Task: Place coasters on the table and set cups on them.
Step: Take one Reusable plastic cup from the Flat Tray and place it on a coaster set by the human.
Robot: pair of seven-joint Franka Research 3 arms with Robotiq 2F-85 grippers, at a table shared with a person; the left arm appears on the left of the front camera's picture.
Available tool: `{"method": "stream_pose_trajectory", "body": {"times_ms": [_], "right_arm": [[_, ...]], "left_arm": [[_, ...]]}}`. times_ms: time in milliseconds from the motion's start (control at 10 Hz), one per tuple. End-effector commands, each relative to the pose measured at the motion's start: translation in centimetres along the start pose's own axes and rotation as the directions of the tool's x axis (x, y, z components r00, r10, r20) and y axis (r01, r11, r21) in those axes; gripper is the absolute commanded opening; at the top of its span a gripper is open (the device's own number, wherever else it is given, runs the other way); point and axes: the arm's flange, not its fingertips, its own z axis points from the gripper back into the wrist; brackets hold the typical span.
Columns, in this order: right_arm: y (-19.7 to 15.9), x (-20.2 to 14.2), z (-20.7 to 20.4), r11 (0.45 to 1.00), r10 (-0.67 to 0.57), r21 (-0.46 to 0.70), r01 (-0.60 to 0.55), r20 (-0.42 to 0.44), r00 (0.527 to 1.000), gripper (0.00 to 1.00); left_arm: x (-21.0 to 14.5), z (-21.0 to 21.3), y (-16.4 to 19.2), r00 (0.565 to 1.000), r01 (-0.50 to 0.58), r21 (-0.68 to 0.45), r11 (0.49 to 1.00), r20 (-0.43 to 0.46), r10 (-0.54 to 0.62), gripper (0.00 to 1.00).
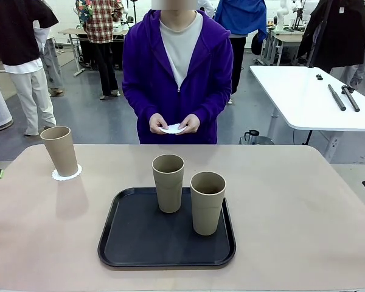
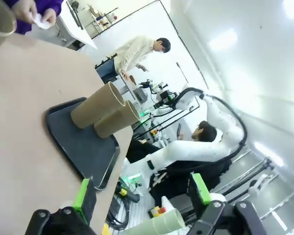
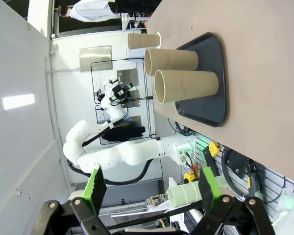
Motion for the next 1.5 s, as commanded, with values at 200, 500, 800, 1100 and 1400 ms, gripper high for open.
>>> {"method": "stream_pose_trajectory", "body": {"times_ms": [200,500,800,1100,1400], "right_arm": [[0.1,0.0,-0.1,1.0,0.001,0.008,-0.001,-0.002,1.0,1.0],[0.1,0.0,-0.1,1.0,0.001,0.008,-0.001,-0.002,1.0,1.0],[0.1,0.0,-0.1,1.0,0.001,0.008,-0.001,-0.002,1.0,1.0],[0.1,0.0,-0.1,1.0,0.001,0.008,-0.001,-0.002,1.0,1.0],[0.1,0.0,-0.1,1.0,0.001,0.008,-0.001,-0.002,1.0,1.0]], "left_arm": [[1.2,2.0,-0.7,0.996,-0.091,0.117,0.989,0.014,0.09,1.0],[1.5,2.2,-1.9,0.985,-0.158,0.246,0.956,-0.022,0.168,1.0],[1.6,2.2,-1.9,0.974,-0.2,0.253,0.947,-0.051,0.219,1.0],[1.5,2.1,-1.7,0.971,-0.212,0.255,0.943,-0.053,0.233,1.0],[1.7,2.1,-1.4,0.977,-0.188,0.247,0.951,-0.054,0.207,1.0]]}}
